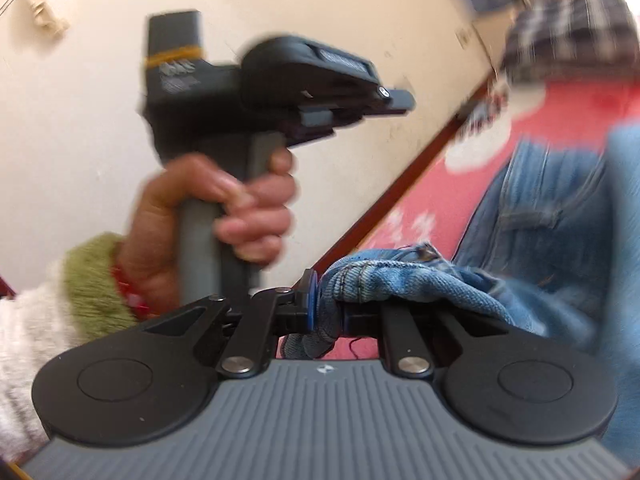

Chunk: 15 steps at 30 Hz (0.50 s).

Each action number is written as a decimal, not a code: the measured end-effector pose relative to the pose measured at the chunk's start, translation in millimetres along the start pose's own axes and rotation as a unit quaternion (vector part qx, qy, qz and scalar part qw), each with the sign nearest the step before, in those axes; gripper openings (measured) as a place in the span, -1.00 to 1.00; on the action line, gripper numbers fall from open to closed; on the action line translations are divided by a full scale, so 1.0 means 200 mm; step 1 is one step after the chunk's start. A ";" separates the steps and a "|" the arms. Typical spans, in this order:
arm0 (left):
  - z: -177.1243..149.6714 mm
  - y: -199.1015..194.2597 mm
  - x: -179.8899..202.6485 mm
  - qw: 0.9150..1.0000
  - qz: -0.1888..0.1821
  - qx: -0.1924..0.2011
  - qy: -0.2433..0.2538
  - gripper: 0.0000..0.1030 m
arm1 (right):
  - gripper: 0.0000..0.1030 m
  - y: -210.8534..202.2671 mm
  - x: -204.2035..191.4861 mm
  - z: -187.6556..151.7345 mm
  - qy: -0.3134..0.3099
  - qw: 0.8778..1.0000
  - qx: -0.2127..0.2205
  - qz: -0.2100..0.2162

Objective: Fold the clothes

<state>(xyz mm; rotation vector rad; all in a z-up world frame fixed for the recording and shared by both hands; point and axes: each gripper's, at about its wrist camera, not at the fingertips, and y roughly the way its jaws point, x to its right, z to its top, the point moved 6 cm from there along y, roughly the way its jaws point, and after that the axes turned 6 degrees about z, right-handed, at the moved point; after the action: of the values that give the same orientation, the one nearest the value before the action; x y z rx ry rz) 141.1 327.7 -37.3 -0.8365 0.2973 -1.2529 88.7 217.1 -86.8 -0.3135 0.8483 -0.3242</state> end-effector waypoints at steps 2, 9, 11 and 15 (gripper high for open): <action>-0.07 0.00 -0.04 1.000 0.004 -0.016 -0.001 -0.62 | -0.64 0.06 0.01 -0.06 0.015 0.999 -0.028 0.008; -0.28 -0.18 -0.06 0.998 0.004 -0.048 0.035 0.15 | 0.22 -0.13 -0.13 -0.21 0.020 0.986 -0.141 0.085; -0.34 -0.25 -0.04 0.997 0.007 -0.059 0.055 0.22 | 0.29 -0.23 -0.15 -0.26 0.043 0.977 -0.177 0.111; -0.43 -0.39 -0.04 0.994 0.023 -0.075 0.077 0.30 | 0.29 -0.54 -0.20 -0.26 0.047 0.967 -0.192 0.160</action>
<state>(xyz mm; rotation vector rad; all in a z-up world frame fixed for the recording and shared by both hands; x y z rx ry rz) 29.2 295.4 -42.7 -0.8575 0.5380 -1.2647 7.3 127.7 -49.6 -0.5165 1.0382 0.1328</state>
